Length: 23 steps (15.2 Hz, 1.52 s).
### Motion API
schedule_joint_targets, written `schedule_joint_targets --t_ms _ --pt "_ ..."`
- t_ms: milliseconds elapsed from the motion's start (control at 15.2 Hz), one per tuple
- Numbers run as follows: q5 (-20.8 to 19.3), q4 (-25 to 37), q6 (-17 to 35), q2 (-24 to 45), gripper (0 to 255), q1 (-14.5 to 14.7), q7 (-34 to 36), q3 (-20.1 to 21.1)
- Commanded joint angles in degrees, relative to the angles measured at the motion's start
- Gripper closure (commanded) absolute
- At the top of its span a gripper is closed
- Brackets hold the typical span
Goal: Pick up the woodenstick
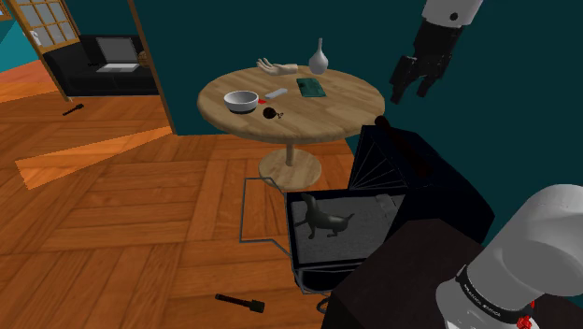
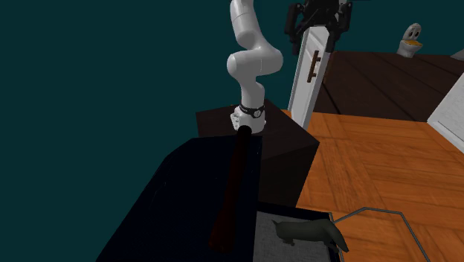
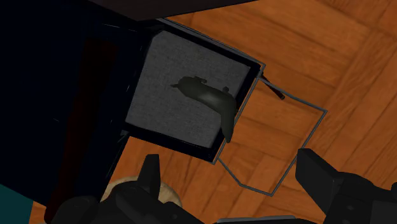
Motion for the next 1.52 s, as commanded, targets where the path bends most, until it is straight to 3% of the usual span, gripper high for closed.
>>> schedule_joint_targets --t_ms 0,858,1452 --pt "0.0 0.0 0.0 0.0 0 0.0 0.0 0.0" --pt "-1.1 -2.5 15.2 16.2 0 -4.8 -6.2 -12.1" --pt "3.3 0.9 24.1 32.1 0 -6.8 -12.7 -20.1"
